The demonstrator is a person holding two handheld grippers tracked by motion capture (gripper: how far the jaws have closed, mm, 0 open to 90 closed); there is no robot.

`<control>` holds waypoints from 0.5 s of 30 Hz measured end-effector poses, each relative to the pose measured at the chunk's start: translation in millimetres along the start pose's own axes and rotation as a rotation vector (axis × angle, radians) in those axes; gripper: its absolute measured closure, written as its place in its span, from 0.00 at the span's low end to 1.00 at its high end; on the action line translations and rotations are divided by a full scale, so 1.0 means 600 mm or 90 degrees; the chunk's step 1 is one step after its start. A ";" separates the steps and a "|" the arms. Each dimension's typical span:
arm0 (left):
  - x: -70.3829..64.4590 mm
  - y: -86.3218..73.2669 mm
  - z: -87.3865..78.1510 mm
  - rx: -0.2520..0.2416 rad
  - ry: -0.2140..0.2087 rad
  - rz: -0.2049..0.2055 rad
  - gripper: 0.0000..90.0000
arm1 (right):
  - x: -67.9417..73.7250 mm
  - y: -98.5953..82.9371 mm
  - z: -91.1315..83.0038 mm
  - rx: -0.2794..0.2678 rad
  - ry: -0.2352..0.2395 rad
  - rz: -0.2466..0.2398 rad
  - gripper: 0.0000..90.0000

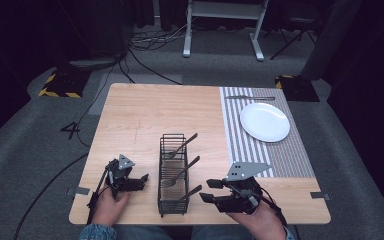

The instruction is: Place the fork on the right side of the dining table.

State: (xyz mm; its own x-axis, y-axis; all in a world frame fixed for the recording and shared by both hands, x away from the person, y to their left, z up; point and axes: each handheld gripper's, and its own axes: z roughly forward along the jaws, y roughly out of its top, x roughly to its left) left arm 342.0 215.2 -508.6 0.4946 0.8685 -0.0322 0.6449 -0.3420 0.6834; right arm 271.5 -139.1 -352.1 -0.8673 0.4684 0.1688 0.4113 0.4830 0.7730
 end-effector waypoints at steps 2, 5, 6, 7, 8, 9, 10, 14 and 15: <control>0.000 0.000 0.000 0.000 0.000 0.000 0.15 | 0.001 0.003 0.003 0.001 0.009 0.001 0.59; 0.000 0.000 0.000 0.000 0.000 0.001 0.15 | 0.000 0.006 0.010 0.005 0.022 0.003 0.62; 0.000 0.000 0.000 0.000 0.000 0.000 0.15 | 0.000 0.006 0.013 0.008 0.024 0.007 0.63; 0.000 0.000 0.000 0.000 0.000 0.001 0.15 | -0.001 0.007 0.016 0.011 0.027 0.009 0.65; 0.000 0.000 0.000 0.000 0.000 0.001 0.15 | -0.002 0.008 0.018 0.011 0.028 0.008 0.67; 0.000 0.000 0.000 0.000 0.000 0.001 0.15 | -0.003 0.008 0.021 0.010 0.033 0.012 0.69; 0.000 0.000 0.000 0.000 0.000 0.000 0.15 | -0.004 0.008 0.022 0.009 0.037 0.016 0.70; 0.000 0.000 0.000 0.000 0.000 0.001 0.15 | -0.009 0.008 0.032 0.014 0.057 0.032 0.78; 0.000 0.000 0.000 0.001 0.000 0.002 0.15 | -0.009 0.008 0.033 0.015 0.056 0.032 0.80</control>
State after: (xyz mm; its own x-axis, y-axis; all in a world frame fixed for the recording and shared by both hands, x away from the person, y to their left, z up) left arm 341.8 215.4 -508.5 0.4964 0.8675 -0.0307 0.6446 -0.3447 0.6824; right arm 283.8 -124.7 -361.5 -0.8663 0.4266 0.2600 0.4601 0.4784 0.7480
